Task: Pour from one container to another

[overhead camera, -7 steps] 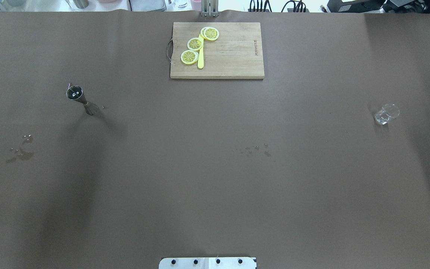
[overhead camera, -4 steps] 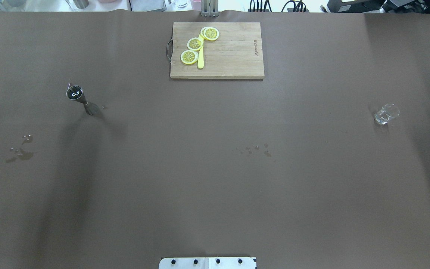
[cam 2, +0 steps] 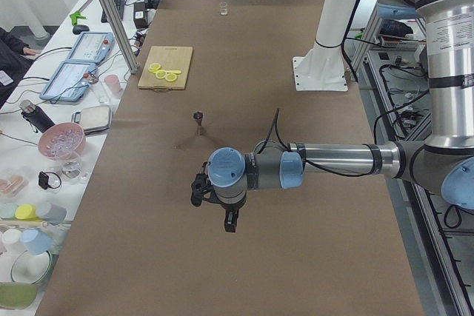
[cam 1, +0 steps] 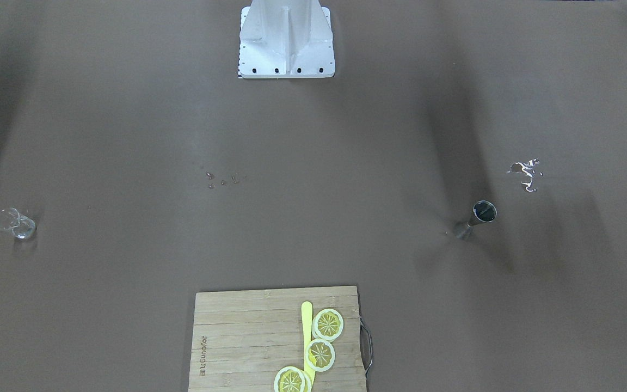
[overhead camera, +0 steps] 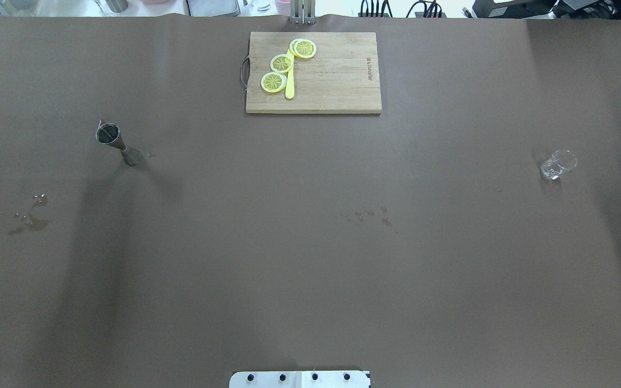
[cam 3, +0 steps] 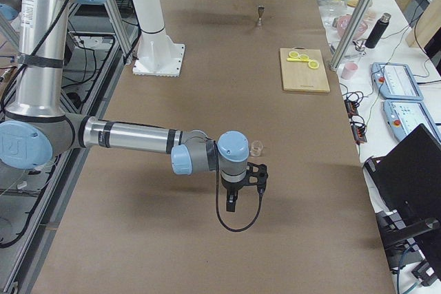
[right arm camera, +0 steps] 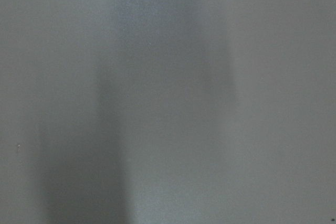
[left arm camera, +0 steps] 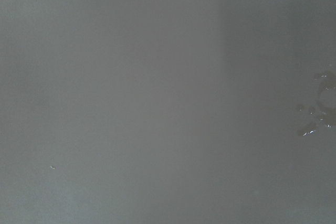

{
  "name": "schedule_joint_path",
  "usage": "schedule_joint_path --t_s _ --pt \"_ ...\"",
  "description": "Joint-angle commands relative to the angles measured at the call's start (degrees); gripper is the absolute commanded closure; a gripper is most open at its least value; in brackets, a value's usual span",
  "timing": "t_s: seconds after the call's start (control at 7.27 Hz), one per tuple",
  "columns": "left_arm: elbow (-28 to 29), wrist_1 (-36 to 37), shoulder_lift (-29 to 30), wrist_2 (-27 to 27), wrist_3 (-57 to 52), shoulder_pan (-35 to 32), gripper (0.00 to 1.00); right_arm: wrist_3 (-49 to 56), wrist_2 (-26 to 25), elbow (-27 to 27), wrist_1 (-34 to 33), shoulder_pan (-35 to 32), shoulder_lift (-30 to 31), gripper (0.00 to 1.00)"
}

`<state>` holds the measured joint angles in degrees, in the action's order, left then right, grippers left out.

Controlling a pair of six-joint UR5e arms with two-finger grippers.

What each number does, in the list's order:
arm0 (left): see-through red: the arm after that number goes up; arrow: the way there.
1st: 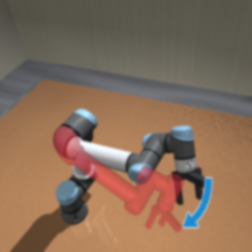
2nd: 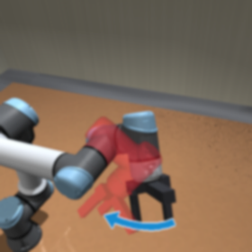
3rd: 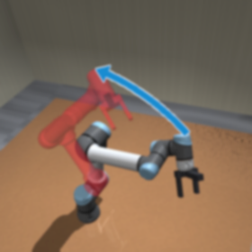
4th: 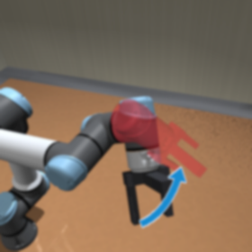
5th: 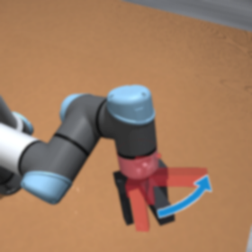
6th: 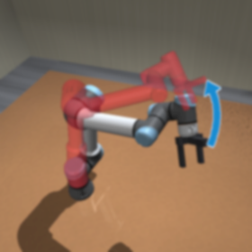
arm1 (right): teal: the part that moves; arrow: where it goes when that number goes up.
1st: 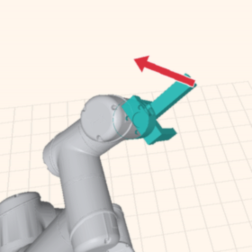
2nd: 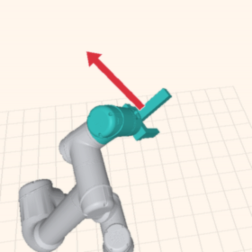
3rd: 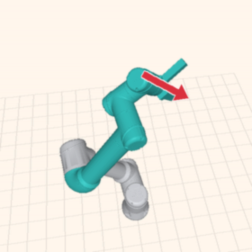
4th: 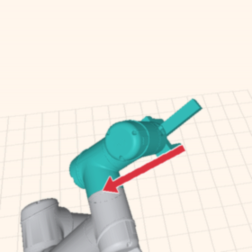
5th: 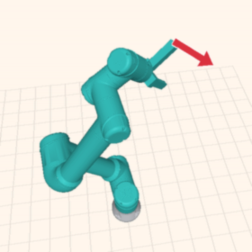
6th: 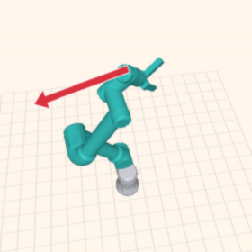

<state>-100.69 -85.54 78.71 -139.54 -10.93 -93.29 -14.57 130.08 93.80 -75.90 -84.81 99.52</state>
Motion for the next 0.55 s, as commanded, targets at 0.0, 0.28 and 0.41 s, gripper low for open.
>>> schedule_joint_path --t_s 0.0,0.28,0.41 --pt "-0.4 -0.6 -0.1 0.1 -0.1 -1.0 0.02 0.1 0.0 -0.4 0.1 0.0 0.1 0.00" --pt "-1.1 -0.8 -0.2 -0.7 -0.1 -1.0 0.02 0.1 0.0 -0.8 1.6 0.0 0.1 0.00" --pt "-1.1 -0.8 -0.1 -0.7 0.3 -1.0 0.02 0.1 0.1 -0.8 1.6 0.0 0.1 0.00"
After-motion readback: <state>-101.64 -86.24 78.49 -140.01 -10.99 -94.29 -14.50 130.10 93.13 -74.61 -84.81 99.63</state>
